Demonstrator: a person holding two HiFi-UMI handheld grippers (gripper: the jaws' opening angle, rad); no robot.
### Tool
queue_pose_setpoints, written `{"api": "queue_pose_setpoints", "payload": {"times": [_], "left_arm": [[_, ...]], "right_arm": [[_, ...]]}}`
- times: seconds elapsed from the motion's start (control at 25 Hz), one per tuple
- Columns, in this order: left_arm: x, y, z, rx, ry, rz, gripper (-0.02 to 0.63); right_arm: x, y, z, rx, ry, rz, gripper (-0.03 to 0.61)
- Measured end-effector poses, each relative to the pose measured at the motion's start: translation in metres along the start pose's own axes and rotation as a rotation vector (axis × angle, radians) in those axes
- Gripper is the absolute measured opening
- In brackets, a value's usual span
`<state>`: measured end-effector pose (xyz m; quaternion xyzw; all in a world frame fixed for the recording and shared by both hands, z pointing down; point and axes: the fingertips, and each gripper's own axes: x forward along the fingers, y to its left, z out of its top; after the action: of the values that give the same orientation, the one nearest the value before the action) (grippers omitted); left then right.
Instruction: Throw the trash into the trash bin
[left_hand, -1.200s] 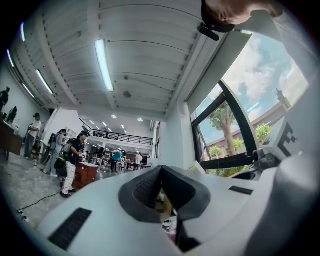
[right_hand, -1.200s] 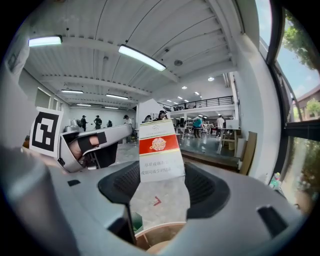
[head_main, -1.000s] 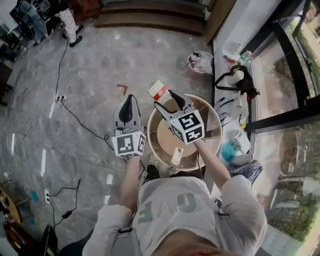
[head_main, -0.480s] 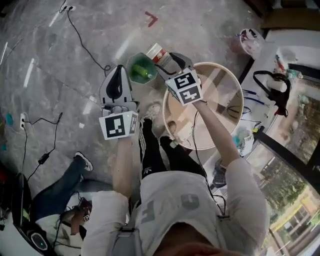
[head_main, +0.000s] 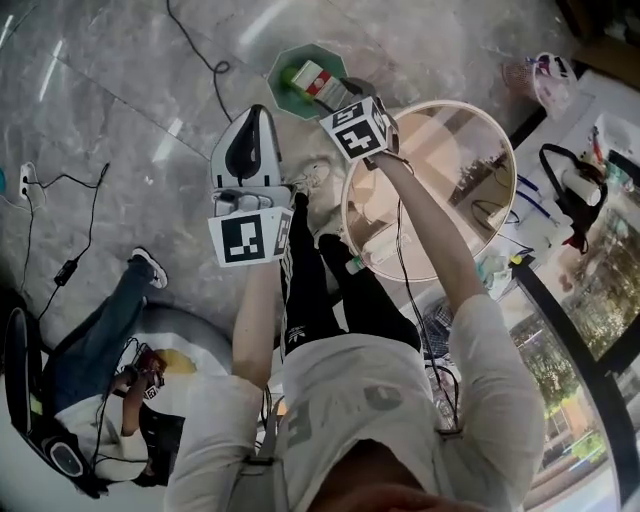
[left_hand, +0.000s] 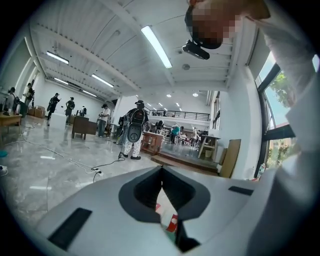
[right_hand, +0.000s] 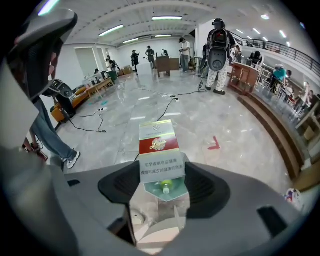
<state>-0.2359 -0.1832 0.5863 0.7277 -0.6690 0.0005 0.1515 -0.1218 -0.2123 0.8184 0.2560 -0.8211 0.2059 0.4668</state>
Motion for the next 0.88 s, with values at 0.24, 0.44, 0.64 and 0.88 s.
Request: {"api": "queue_pose_setpoints", "payload": {"times": [0.24, 0.44, 0.64, 0.88], "left_arm": [[0.002, 0.010, -0.002, -0.017, 0.000, 0.016, 0.012], [0.004, 0.014, 0.008, -0.011, -0.015, 0.020, 0.012], [0.004, 0.009, 0.023, -0.005, -0.032, 0.009, 0.012], [0.007, -0.013, 0.045, 0.012, -0.060, -0.037, 0.012]], "right_arm": [[0.015, 0.004, 0.002, 0.058, 0.014, -0.018, 0.285], [0.008, -0.008, 0.005, 0.097, 0.014, -0.087, 0.287], [-0.010, -0.006, 0.014, 0.065, 0.002, -0.085, 0.287], [-0.038, -0.012, 0.031, 0.058, -0.032, -0.105, 0.287]]}}
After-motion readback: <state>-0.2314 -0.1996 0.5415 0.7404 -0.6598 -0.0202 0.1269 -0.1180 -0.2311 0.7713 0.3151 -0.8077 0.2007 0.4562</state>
